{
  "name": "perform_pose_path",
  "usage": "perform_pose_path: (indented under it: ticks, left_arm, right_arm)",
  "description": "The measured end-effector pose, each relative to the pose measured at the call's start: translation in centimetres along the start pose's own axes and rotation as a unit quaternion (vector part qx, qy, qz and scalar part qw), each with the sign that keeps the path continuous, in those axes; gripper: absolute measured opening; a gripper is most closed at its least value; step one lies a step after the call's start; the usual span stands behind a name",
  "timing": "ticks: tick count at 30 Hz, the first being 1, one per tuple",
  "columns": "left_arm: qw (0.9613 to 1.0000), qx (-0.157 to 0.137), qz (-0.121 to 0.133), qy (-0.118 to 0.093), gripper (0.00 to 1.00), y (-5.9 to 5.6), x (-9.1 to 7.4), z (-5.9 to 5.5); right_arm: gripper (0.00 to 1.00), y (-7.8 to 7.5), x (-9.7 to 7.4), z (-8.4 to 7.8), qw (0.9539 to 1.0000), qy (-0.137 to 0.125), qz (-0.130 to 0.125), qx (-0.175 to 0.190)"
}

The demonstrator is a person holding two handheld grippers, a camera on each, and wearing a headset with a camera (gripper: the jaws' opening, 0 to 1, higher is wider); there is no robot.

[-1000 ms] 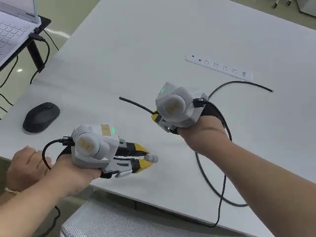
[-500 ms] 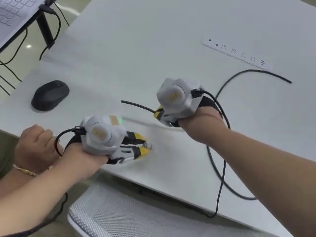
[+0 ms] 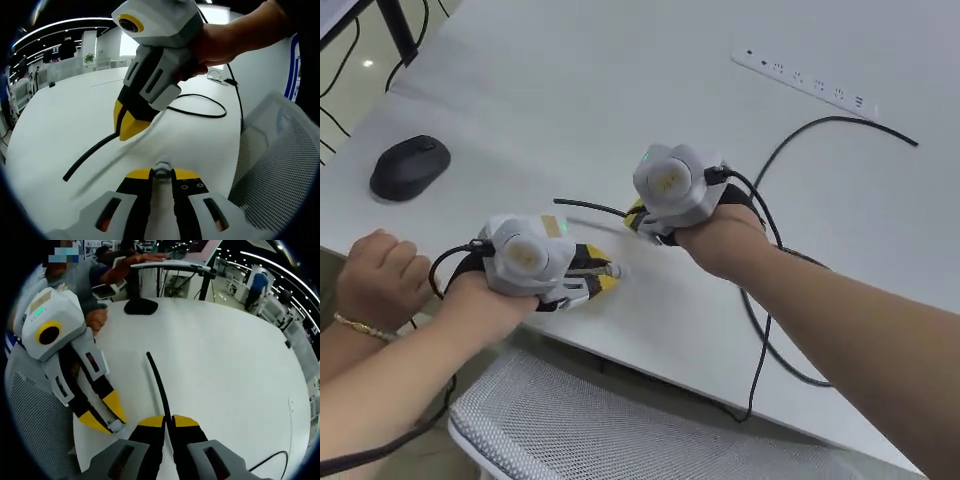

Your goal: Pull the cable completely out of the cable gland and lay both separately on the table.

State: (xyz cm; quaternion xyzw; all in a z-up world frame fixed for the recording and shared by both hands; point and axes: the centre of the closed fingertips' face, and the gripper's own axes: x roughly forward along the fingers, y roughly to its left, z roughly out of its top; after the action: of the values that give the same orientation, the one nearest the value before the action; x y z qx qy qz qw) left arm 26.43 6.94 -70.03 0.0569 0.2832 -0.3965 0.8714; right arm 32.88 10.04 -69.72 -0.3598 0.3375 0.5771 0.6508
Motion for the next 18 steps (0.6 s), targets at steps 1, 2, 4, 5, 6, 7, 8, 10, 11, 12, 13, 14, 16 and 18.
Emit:
perform_pose_path:
  ticks: [1,2,4,5,6,7,8,10,11,12,13,14,16,18]
  left_arm:
    - [1.0000,0.005,0.001,0.003,0.16,0.0,0.1,-0.1]
    - [1.0000,0.005,0.001,0.004,0.16,0.0,0.1,-0.1]
    - [0.9999,0.012,0.002,0.009,0.16,0.0,0.0,-0.2]
    - [0.9999,0.011,0.002,0.010,0.16,0.1,0.0,-0.2]
    - [0.9999,0.011,0.003,0.012,0.16,0.0,0.0,-0.3]
    - [0.9998,0.011,0.004,0.013,0.16,0.1,0.0,-0.3]
    - [0.9998,0.013,0.006,0.015,0.16,0.2,0.0,-0.4]
    - [0.9997,0.015,0.005,0.019,0.16,0.1,0.0,-0.6]
    - [0.9995,0.019,0.006,0.022,0.16,0.1,0.0,-0.7]
    - [0.9996,0.021,0.007,0.020,0.16,0.2,0.0,-0.6]
    - [0.9996,0.019,0.007,0.020,0.16,0.1,-0.1,-0.6]
    - [0.9996,0.019,0.007,0.021,0.16,0.1,-0.1,-0.6]
    - [0.9995,0.023,0.007,0.022,0.16,0.1,-0.1,-0.6]
    - [0.9992,0.029,0.008,0.025,0.16,0.2,-0.1,-0.6]
  right_arm:
    - [0.00,0.1,0.1,-0.1,1.0000,0.002,0.001,-0.007]
    - [0.00,0.2,0.1,-0.2,0.9999,0.003,0.002,-0.012]
    - [0.00,0.3,0.2,-0.3,0.9999,0.002,0.001,-0.016]
    - [0.00,0.3,0.3,-0.3,0.9999,0.001,0.001,-0.015]
    - [0.00,0.5,0.4,-0.4,0.9999,0.002,0.001,-0.017]
    - [0.00,0.6,0.4,-0.6,0.9996,0.007,-0.001,-0.029]
    - [0.00,0.8,0.4,-0.8,0.9993,0.011,-0.001,-0.035]
    - [0.00,1.0,0.7,-1.0,0.9992,0.011,0.003,-0.037]
    - [0.00,1.1,0.7,-1.1,0.9992,0.012,0.004,-0.038]
    - [0.00,1.2,0.7,-1.2,0.9991,0.013,0.005,-0.040]
    - [0.00,1.2,0.8,-1.3,0.9990,0.014,0.005,-0.042]
    - [0.00,1.2,0.8,-1.5,0.9988,0.018,0.005,-0.045]
    - [0.00,1.1,0.8,-1.8,0.9986,0.021,0.006,-0.047]
    - [0.01,1.1,0.9,-2.0,0.9987,0.024,0.006,-0.046]
